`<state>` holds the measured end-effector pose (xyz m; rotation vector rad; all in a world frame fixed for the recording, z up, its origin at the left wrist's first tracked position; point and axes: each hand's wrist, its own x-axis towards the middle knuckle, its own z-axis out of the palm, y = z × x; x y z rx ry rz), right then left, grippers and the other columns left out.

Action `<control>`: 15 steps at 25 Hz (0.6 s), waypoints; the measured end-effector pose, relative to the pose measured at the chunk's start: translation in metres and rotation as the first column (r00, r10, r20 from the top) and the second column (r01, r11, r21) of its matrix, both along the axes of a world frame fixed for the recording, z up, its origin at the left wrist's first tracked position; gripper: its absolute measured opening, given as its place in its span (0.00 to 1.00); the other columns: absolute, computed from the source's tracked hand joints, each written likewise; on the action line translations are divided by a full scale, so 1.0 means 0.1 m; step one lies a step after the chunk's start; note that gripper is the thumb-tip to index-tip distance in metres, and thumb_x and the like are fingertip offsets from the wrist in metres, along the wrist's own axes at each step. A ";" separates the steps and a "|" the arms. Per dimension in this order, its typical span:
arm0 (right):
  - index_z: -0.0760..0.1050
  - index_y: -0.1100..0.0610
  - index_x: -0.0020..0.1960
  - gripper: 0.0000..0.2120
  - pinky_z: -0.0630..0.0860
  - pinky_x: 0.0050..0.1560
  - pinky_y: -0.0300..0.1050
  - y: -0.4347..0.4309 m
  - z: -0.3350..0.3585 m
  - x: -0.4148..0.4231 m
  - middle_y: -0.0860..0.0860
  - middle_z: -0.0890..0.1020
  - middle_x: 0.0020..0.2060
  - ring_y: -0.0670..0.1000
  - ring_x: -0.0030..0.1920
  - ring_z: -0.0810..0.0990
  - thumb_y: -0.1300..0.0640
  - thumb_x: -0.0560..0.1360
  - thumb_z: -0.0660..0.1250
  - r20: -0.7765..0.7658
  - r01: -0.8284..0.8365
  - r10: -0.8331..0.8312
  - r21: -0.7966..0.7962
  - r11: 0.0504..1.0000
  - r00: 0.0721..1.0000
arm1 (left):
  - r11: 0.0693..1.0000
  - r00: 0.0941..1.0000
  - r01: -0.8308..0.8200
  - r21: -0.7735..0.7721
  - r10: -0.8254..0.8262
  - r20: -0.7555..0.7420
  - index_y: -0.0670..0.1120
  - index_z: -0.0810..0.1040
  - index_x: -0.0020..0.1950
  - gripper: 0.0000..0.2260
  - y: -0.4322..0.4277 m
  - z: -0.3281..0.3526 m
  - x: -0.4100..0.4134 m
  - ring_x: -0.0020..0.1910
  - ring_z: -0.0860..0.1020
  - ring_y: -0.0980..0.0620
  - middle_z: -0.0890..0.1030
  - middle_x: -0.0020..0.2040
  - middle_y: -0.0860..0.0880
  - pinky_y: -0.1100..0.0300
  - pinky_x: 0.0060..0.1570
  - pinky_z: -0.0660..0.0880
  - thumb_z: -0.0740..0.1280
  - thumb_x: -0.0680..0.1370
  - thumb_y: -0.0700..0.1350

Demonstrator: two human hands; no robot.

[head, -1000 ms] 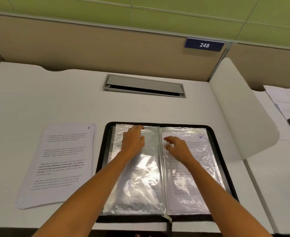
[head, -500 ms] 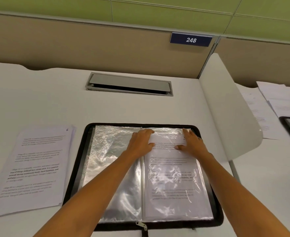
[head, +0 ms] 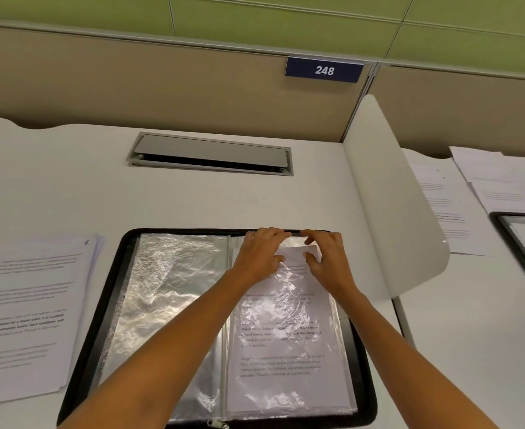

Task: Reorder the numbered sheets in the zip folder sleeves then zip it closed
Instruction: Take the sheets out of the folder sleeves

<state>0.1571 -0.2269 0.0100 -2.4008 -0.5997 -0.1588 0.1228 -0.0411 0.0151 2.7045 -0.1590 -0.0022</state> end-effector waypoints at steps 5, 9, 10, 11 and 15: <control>0.75 0.52 0.63 0.21 0.74 0.54 0.42 -0.07 0.09 0.10 0.44 0.81 0.44 0.46 0.48 0.78 0.68 0.73 0.67 -0.129 -0.007 0.029 0.167 0.986 0.991 | 0.998 0.993 -0.048 -0.051 0.053 0.101 0.51 0.77 0.59 0.11 -0.13 0.02 0.08 0.51 0.79 0.53 0.83 0.49 0.54 0.56 0.62 0.63 0.68 0.77 0.45; 0.80 0.54 0.56 0.12 0.77 0.52 0.45 -0.08 0.18 0.29 0.45 0.81 0.45 0.50 0.50 0.79 0.65 0.75 0.67 -0.131 0.064 -0.036 0.218 0.974 0.991 | 0.999 0.991 0.015 0.044 -0.021 0.132 0.54 0.81 0.54 0.07 -0.12 0.00 0.06 0.51 0.78 0.54 0.82 0.48 0.54 0.55 0.63 0.63 0.67 0.78 0.47; 0.81 0.53 0.54 0.10 0.77 0.52 0.45 -0.06 0.19 0.37 0.44 0.81 0.45 0.50 0.51 0.78 0.63 0.75 0.68 -0.152 0.041 -0.015 0.171 0.984 0.988 | 0.998 0.991 0.027 0.063 -0.035 0.125 0.55 0.81 0.55 0.07 -0.12 -0.02 0.05 0.52 0.78 0.54 0.82 0.50 0.54 0.54 0.64 0.63 0.66 0.79 0.47; 0.82 0.53 0.53 0.08 0.76 0.52 0.45 -0.02 0.21 0.44 0.43 0.81 0.44 0.50 0.52 0.77 0.61 0.76 0.69 -0.181 -0.008 0.030 0.118 0.993 0.983 | 0.997 0.992 0.034 0.074 -0.042 0.120 0.56 0.81 0.55 0.08 -0.12 -0.03 0.03 0.52 0.77 0.54 0.82 0.51 0.54 0.54 0.64 0.63 0.65 0.79 0.47; 0.84 0.50 0.49 0.06 0.74 0.54 0.50 0.23 0.28 0.65 0.47 0.85 0.42 0.49 0.47 0.78 0.53 0.75 0.69 -0.276 -0.279 0.219 -0.202 0.939 0.936 | 0.997 0.989 0.030 0.078 -0.041 0.142 0.57 0.82 0.56 0.09 -0.14 -0.08 0.00 0.52 0.77 0.52 0.82 0.52 0.54 0.52 0.62 0.65 0.65 0.79 0.47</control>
